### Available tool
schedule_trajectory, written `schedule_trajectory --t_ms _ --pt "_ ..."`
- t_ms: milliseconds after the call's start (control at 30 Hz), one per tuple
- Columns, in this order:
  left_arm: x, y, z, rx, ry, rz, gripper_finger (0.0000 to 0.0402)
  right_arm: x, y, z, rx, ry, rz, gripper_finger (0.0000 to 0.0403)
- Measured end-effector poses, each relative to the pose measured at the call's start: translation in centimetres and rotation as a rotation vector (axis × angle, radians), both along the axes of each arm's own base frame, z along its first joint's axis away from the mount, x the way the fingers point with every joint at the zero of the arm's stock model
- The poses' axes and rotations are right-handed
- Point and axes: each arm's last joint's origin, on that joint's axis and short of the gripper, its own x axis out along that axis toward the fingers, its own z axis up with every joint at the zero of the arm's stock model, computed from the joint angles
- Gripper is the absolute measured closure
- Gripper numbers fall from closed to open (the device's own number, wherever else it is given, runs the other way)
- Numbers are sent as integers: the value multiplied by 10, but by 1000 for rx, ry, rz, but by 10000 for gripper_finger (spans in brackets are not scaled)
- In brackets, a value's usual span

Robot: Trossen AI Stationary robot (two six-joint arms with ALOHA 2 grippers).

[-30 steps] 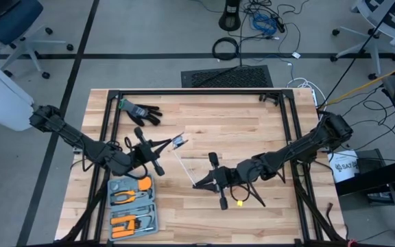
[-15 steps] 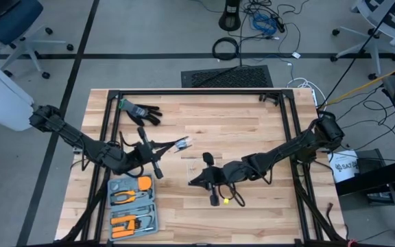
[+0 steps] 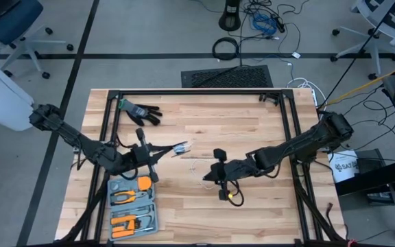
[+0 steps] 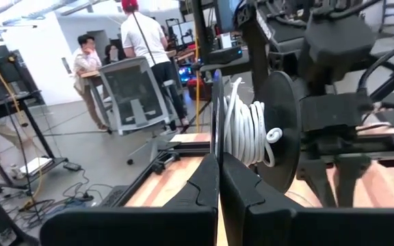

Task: Coil cords
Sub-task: Uncoil the white cable wire from the spool

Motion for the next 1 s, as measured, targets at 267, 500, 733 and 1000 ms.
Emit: schedule_trajectory --t_ms 267,500,733,1000 --pt "-13 -2 -1 -30 49 -38 401 -14 -5 -2 20 134 -50 362" --pt "-20 1 -6 -59 116 -82 401 -33 -7 12 77 174 -82 319" --pt "-19 0 -7 -61 128 -135 401 -46 -6 19 148 212 -134 300" --pt "-19 1 -7 -85 121 -129 401 -46 2 17 104 201 -76 267"
